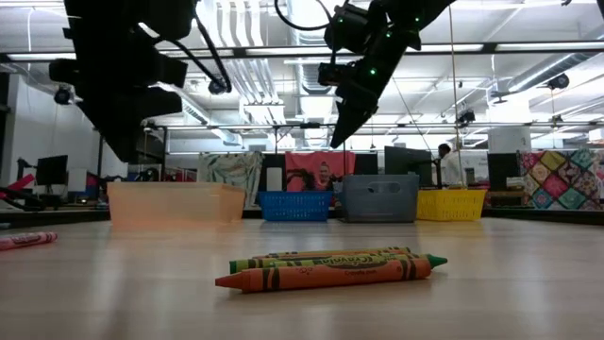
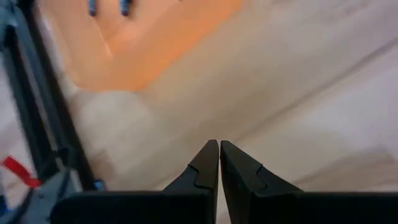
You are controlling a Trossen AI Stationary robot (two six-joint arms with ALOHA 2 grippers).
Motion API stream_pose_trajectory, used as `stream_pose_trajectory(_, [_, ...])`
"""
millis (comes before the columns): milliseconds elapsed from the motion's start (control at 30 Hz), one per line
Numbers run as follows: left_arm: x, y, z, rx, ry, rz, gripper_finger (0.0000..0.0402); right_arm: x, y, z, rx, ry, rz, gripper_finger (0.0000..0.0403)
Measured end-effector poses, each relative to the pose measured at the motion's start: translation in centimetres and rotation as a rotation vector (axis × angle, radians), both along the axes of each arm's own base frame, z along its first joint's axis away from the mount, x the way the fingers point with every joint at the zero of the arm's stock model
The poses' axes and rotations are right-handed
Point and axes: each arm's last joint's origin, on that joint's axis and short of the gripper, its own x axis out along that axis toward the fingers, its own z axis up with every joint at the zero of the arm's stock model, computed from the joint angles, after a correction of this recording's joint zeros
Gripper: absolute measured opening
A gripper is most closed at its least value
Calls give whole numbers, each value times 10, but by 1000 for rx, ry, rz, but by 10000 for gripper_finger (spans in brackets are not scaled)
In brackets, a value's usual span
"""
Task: Sort crayons
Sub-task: Put the blue crayon into the orange bin
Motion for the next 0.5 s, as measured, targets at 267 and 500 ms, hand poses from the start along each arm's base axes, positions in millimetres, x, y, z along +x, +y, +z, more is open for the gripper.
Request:
stream_pose_trajectory(267, [0,0,-3,-204,104,-35,0,0,0,0,5,-4,-9,78])
stream_pose_trajectory(500, [-28,25,-35,-377,342,101,0,2,-1,2,-5,-34,-8,69])
